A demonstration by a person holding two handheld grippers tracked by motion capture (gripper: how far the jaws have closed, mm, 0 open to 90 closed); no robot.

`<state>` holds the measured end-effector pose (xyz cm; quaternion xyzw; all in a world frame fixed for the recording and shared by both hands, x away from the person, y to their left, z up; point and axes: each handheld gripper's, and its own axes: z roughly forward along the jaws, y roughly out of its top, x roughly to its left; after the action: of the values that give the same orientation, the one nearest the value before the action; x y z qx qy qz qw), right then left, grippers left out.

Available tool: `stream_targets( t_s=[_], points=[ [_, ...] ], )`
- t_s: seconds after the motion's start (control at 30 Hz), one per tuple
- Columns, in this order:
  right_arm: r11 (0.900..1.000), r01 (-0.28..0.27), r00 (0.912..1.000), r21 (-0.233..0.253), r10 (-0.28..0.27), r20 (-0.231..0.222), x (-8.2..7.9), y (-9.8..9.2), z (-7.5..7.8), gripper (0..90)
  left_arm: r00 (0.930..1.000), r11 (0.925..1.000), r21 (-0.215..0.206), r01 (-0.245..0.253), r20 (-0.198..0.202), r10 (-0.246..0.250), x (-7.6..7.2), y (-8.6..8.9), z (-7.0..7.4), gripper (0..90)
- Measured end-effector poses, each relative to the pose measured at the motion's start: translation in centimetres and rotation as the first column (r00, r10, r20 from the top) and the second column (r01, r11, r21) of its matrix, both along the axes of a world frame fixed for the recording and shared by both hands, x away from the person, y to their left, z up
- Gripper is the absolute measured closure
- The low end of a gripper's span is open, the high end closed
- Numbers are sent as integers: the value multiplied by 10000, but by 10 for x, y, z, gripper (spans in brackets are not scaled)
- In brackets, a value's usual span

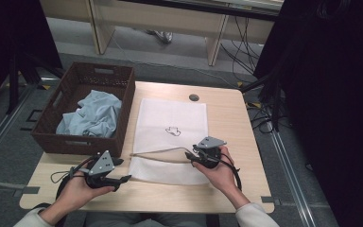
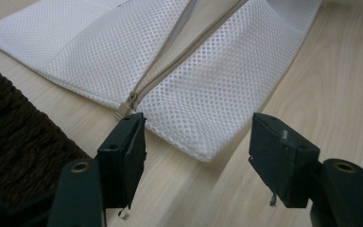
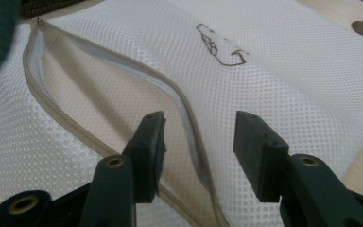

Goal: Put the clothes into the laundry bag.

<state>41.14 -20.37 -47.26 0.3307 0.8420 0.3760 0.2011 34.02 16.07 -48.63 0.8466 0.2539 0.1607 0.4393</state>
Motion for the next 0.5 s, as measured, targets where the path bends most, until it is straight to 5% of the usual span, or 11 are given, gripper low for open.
stream_targets(
  t_s=[0.27,0.4,0.5],
  points=[
    [9942,-104,9996,-1069,75,-277,14,21,-12,551,10000,10000,32,-22,77,22,-1,0,0,362],
    [9848,54,9991,-1736,-125,-401,21,29,-14,791,9999,10000,17,28,106,-29,-1,0,1,362],
    [9852,315,9987,-1682,-378,-347,24,33,-8,867,10000,10000,-3,64,48,-64,-1,1,1,362]
  ],
)
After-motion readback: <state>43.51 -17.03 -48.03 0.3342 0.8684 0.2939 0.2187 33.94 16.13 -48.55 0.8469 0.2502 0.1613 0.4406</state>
